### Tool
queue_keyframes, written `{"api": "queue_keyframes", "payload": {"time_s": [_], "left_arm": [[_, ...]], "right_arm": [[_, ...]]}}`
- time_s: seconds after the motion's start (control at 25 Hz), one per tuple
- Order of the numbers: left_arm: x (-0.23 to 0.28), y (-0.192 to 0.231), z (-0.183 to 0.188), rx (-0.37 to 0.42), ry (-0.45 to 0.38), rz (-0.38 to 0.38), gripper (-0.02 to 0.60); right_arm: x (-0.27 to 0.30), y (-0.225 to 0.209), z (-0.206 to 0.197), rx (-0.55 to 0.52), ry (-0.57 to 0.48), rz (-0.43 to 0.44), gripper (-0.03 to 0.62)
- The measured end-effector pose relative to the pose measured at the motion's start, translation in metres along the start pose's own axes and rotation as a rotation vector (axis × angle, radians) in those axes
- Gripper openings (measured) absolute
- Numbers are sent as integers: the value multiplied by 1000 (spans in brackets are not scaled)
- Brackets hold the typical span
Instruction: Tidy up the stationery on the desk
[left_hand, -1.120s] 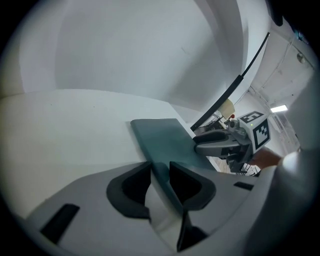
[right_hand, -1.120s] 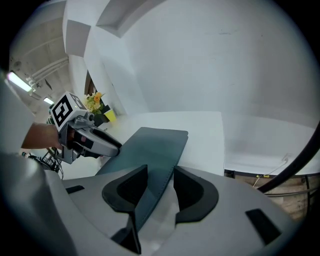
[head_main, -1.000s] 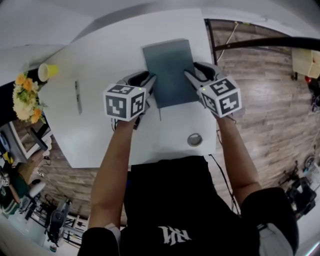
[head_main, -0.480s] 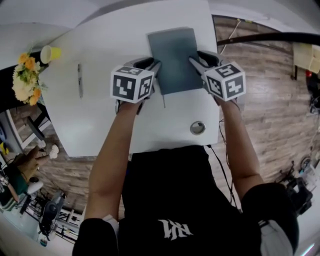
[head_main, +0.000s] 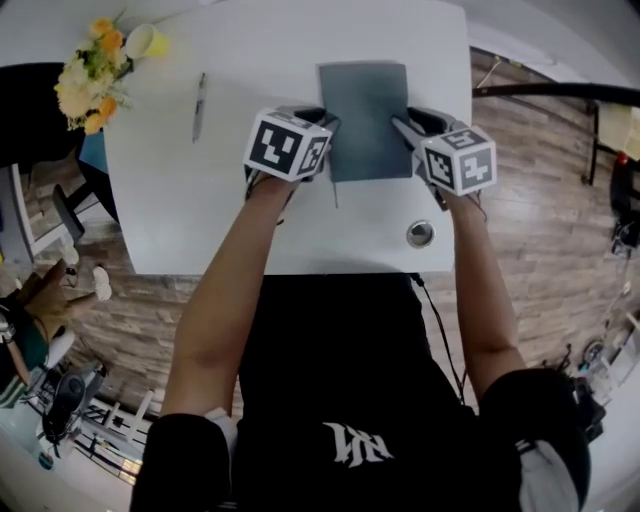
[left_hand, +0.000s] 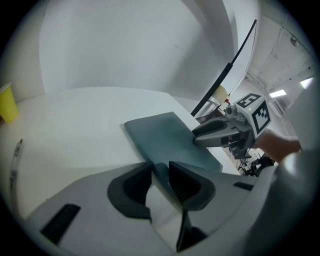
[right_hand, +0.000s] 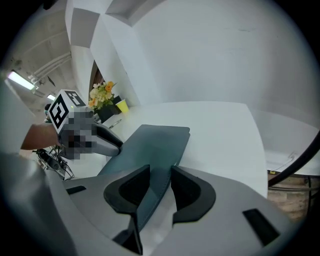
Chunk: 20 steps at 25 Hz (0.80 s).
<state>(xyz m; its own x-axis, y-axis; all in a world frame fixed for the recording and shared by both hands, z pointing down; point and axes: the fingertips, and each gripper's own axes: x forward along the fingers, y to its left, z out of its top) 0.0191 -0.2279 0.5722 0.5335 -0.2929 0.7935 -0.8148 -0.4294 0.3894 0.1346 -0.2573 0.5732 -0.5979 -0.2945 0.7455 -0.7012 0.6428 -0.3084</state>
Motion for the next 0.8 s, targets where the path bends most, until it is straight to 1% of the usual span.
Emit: {"api": "queue_keyframes", "payload": {"time_s": [0.2, 0.48, 0.64, 0.8], "left_arm": [[-32, 15, -42, -2, 25, -4, 110], [-80, 38, -102, 33, 65, -20, 112], [-102, 50, -127, 52, 75, -32, 112], [-117, 51, -149, 86, 96, -45, 112]], "right_arm": [[12, 52, -12, 5, -6, 13, 153], [30, 129, -26, -21, 19, 41, 153], [37, 163, -33, -13, 18, 40, 153], [36, 190, -47, -7, 8, 34, 153]]}}
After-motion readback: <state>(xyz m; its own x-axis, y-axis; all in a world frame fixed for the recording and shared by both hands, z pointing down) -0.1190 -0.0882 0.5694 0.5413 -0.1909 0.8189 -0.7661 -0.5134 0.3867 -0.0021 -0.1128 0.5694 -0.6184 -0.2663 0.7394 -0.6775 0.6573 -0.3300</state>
